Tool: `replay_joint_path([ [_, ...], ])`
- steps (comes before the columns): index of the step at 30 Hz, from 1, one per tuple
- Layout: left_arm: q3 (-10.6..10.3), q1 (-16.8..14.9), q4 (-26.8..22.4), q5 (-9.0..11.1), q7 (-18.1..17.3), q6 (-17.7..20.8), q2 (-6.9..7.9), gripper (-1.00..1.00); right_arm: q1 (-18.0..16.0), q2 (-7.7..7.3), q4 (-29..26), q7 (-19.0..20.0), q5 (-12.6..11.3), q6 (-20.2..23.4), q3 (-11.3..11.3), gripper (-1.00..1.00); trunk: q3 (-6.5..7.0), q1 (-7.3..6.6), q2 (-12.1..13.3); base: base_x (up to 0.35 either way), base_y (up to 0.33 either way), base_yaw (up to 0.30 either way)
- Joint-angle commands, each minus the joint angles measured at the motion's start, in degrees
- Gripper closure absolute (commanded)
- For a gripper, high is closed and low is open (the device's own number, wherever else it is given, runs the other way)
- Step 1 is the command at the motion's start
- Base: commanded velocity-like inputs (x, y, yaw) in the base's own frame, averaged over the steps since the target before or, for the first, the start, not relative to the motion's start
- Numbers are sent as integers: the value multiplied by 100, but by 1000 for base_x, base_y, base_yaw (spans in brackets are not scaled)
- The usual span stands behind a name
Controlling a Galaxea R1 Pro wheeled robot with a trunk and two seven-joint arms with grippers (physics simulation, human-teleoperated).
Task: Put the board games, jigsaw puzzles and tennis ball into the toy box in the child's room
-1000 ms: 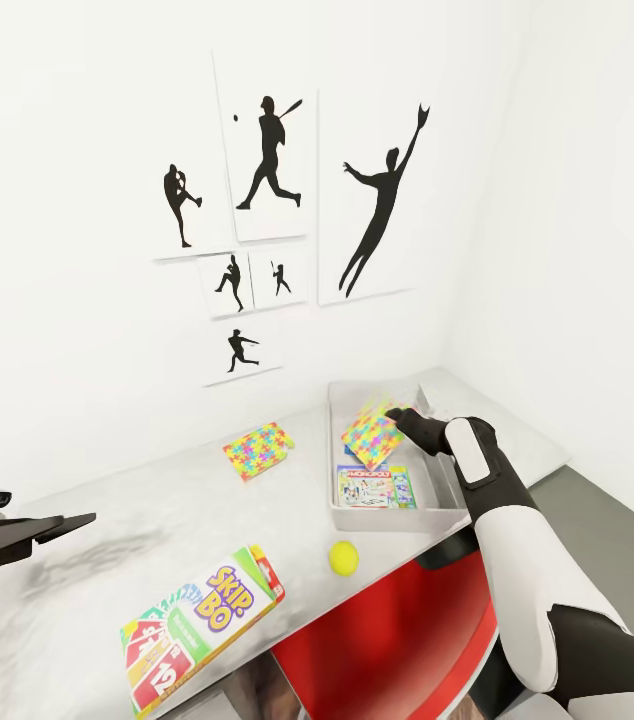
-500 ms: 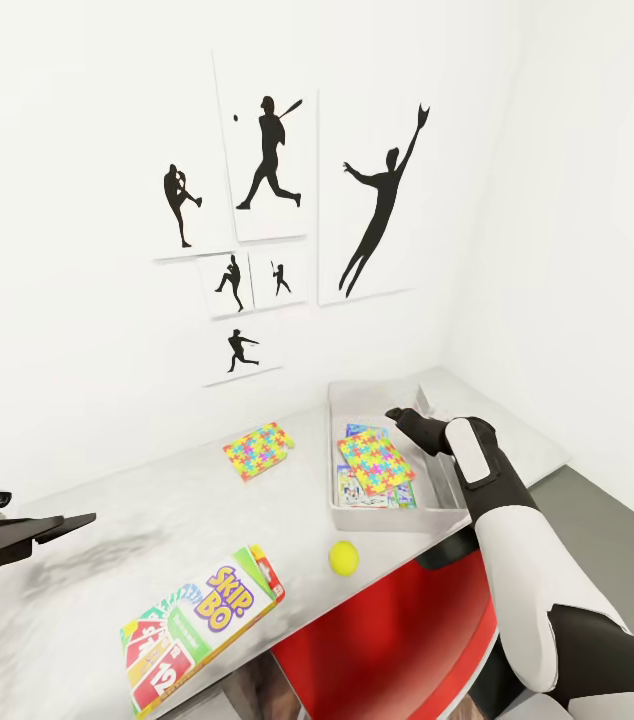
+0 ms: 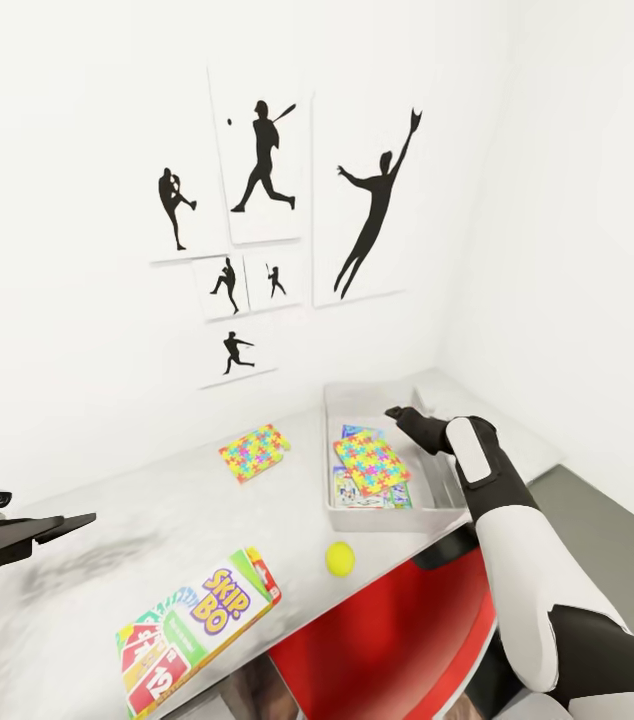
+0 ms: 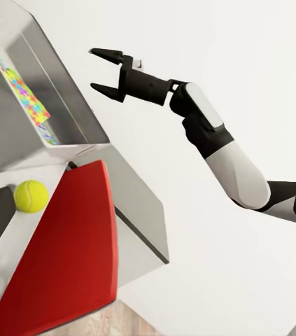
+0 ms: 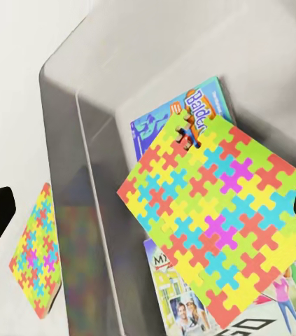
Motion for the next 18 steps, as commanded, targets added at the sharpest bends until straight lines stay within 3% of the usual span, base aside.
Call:
replay_joint_path([
  [1, 0, -3, -1, -1, -21, 61, 3, -100, -6, 5, -32, -47, -59, 26, -17, -100, -6, 4, -12, 0, 0, -115],
  [8, 0, -3, -1, -1, -21, 61, 3, -100, 59, -12, -525, 65, -107, 148, -8, -100, 49, 4, -12, 0, 0, -135],
  [18, 0, -3, -1, -1, -21, 61, 3, -100, 130, -65, -1050, 303, -688, 728, 3, -100, 132, 4, -12, 0, 0, -162],
])
